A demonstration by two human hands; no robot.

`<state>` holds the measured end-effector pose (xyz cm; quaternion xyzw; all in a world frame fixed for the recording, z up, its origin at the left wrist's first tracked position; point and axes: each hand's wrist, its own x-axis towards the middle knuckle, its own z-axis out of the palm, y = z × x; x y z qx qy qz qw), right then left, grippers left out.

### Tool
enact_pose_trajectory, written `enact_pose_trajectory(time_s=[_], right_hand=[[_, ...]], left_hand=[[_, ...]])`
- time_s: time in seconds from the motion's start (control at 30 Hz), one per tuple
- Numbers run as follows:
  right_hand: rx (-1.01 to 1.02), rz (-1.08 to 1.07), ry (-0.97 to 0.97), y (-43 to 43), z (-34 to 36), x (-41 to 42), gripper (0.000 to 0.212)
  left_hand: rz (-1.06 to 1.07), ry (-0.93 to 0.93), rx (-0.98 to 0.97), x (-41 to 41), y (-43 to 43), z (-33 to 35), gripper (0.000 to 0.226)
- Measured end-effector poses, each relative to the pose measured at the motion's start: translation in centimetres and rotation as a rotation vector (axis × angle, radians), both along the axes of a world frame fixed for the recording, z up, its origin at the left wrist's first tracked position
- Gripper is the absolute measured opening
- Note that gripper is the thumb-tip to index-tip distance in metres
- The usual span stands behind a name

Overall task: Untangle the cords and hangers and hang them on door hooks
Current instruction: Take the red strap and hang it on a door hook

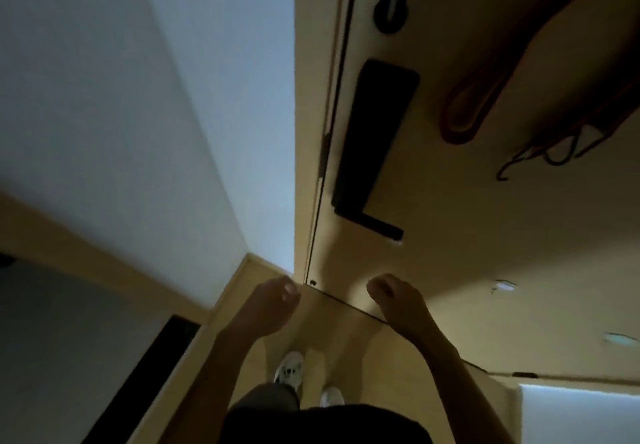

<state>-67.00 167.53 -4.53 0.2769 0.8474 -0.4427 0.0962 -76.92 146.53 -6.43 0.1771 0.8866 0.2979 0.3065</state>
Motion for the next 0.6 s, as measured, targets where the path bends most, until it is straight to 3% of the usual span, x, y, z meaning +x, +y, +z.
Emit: enact_pose_trajectory(time_s=[0.17, 0.6], right_hand=[[0.000, 0.252, -0.147, -2.5, -4.6, 2.6, 0.016], [-0.017, 0.966, -0.521, -7.8, -10.4, 10.6, 0.015]], left_hand=[[0.329, -0.183, -0.124, 6.8, -4.2, -2.8, 0.028], [1.018, -0.394, -0.131, 30.4, -11.8, -5.0, 0.014]])
